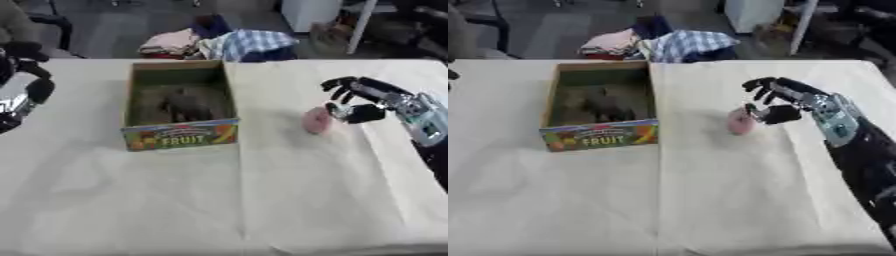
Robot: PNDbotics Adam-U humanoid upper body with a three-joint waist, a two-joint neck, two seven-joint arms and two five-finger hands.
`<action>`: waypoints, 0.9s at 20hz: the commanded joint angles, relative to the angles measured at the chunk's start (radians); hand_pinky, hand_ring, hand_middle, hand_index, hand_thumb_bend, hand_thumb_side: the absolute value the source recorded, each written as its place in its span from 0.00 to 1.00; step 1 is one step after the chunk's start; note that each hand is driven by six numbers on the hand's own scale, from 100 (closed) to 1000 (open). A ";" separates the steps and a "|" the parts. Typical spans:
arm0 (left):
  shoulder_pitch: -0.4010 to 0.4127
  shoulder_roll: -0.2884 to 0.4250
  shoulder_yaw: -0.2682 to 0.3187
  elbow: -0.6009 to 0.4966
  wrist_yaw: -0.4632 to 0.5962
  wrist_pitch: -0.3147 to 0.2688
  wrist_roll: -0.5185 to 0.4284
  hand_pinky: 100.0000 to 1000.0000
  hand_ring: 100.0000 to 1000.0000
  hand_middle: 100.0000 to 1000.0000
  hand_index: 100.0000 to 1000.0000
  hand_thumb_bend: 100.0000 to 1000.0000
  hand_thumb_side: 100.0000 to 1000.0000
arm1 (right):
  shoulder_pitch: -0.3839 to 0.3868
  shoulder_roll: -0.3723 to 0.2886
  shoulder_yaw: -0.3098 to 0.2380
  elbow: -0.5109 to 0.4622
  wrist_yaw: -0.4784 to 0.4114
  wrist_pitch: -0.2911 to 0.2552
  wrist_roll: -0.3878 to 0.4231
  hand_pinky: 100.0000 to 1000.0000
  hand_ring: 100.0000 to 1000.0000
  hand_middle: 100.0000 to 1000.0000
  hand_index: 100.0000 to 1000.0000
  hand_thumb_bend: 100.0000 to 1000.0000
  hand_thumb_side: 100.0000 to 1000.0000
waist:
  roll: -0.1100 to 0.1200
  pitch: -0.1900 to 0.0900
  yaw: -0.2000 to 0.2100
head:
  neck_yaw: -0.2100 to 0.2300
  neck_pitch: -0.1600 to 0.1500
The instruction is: Pick up objects on the table and place them in the box.
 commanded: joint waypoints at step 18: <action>0.031 -0.004 0.029 -0.021 -0.003 0.007 0.018 0.87 0.58 0.63 0.79 0.52 0.58 | -0.013 0.036 -0.054 0.059 0.439 -0.008 -0.320 0.60 0.63 0.43 0.52 0.09 0.07 | 0.007 -0.014 0.007 | -0.008 0.005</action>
